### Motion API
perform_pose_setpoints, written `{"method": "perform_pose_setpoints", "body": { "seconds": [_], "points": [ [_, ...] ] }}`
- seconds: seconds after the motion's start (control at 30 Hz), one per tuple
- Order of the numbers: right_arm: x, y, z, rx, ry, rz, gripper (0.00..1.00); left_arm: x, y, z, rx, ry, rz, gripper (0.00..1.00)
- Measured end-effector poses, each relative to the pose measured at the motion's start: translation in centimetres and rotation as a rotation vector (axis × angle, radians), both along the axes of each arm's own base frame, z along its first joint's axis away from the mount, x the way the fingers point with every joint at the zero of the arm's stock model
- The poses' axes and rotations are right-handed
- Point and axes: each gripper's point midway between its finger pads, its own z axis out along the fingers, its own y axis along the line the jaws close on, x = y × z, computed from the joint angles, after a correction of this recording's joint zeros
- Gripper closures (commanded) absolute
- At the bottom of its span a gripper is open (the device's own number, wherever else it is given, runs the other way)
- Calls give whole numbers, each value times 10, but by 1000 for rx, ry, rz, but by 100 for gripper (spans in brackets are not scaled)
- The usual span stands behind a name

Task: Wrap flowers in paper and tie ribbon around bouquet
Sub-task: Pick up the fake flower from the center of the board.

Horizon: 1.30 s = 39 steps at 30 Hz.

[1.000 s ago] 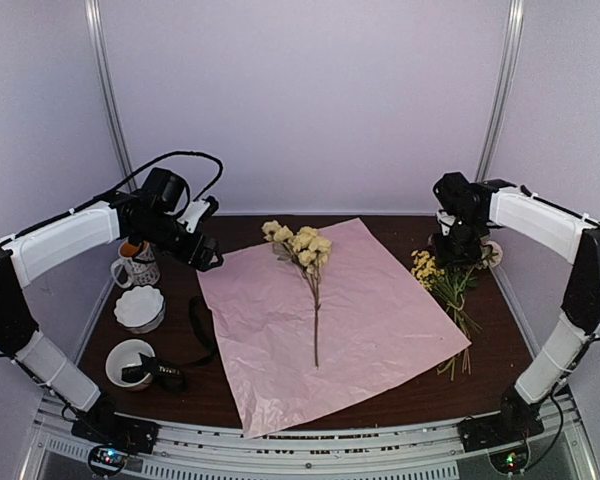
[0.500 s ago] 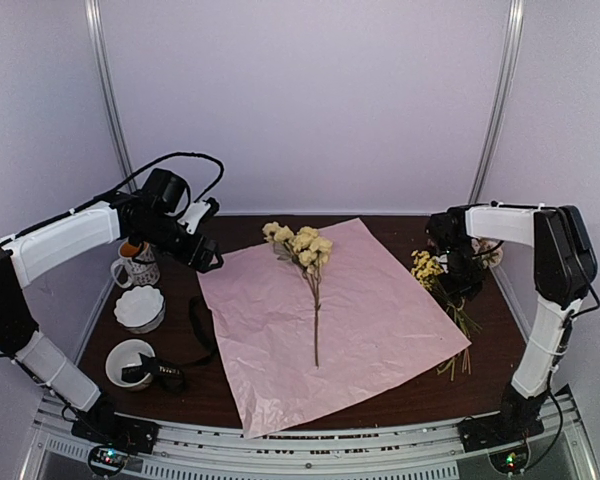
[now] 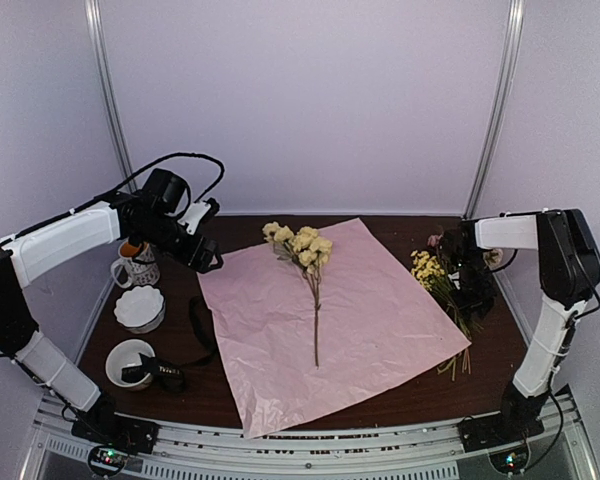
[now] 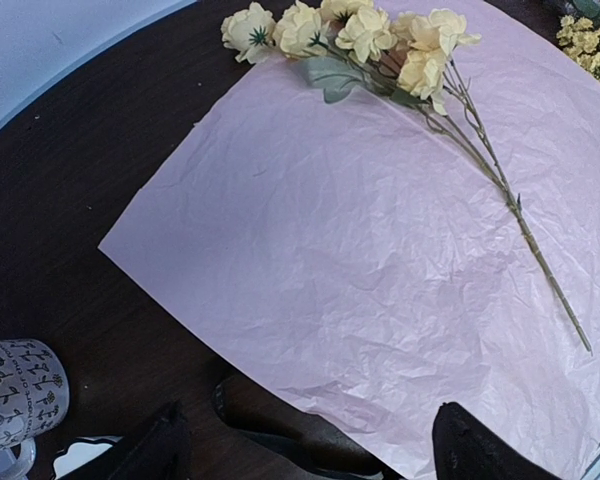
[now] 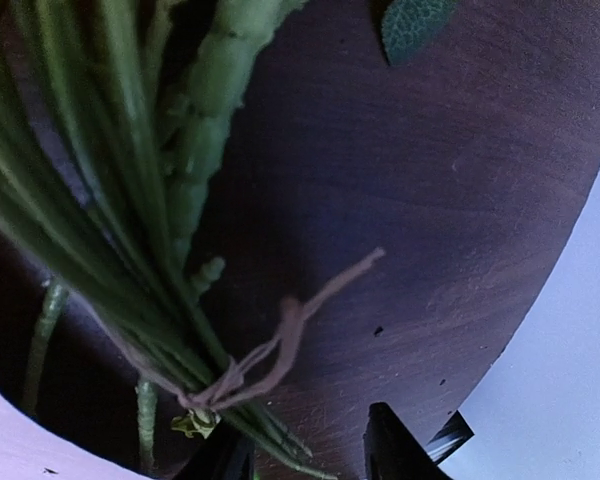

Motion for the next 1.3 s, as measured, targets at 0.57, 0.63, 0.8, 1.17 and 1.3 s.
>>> {"method": "perform_pose_setpoints", "body": {
  "seconds": [0.57, 0.63, 0.8, 1.17, 1.3],
  "points": [
    [8, -13, -2, -78, -5, 33, 100, 0, -1, 0, 3, -1, -1, 13],
    [7, -16, 8, -97, -26, 28, 100, -1, -1, 0, 3, 0, -2, 13],
    [15, -24, 50, -151, -145, -7, 100, -1, 0, -1, 5, 1, -3, 12],
    [34, 6, 180, 17, -612, -55, 100, -2, 0, -1, 9, 2, -8, 12],
    [43, 98, 188, 367, -756, -8, 100, -2, 0, -2, 11, 5, -8, 12]
  ]
}}
